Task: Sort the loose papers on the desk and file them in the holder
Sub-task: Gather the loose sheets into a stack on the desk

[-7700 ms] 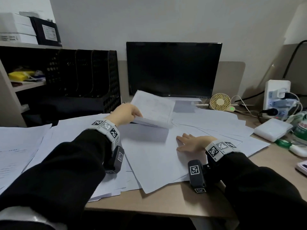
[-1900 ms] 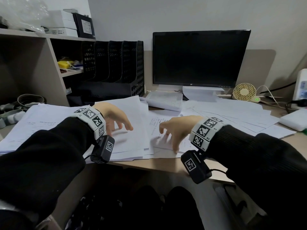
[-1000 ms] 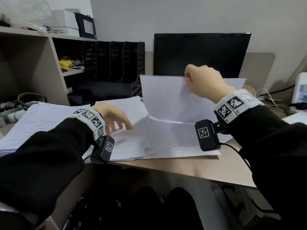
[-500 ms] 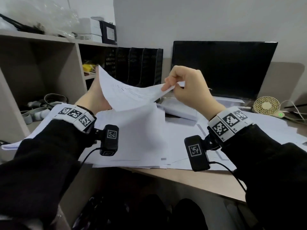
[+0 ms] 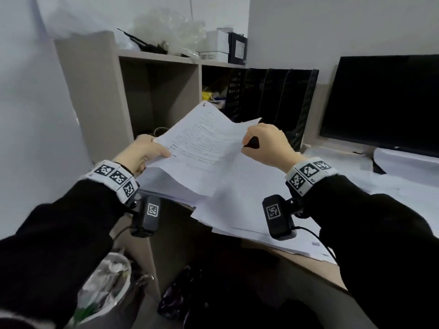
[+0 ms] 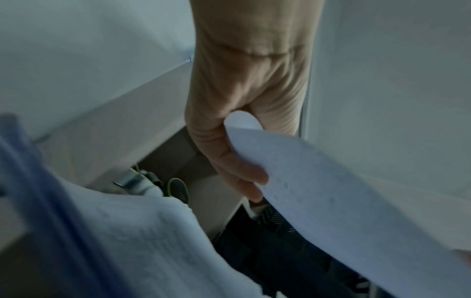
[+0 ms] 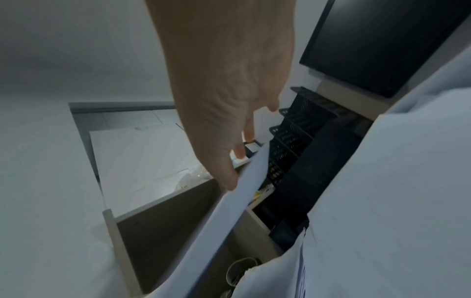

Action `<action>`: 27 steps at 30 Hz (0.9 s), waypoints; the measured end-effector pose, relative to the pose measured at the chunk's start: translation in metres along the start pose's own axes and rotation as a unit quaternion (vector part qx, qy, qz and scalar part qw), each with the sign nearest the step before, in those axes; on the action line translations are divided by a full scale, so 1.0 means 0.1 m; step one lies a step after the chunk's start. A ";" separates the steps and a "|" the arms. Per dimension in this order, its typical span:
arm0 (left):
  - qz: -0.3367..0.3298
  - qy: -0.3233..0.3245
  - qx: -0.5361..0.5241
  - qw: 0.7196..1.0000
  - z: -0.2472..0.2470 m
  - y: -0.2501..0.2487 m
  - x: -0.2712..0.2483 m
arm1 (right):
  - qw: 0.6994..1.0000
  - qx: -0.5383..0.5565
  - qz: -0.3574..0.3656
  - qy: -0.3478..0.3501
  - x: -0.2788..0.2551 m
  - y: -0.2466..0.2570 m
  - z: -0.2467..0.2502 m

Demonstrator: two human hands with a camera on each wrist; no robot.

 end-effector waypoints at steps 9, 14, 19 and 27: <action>0.042 -0.054 0.122 0.990 0.07 0.47 0.23 | 0.924 -0.114 0.023 0.364 0.16 0.47 -0.54; 0.082 -0.024 0.165 0.983 0.08 0.62 0.28 | 0.881 -0.149 0.045 0.447 0.16 0.53 -0.76; 0.063 0.000 0.274 0.960 0.04 0.71 0.33 | 0.876 -0.138 0.034 0.460 0.12 0.54 -0.75; 0.010 -0.091 0.410 0.908 -0.11 0.56 0.22 | 0.922 -0.055 0.037 0.381 0.06 0.46 -0.70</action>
Point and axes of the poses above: each hand's wrist, its own x-axis towards the middle knuckle, its own z-axis out of the back of the hand, y = z × x, the point moved 1 cm from there along x, towards the middle knuckle, and after that the axes turned 1 degree about y, right-handed, at the moved point
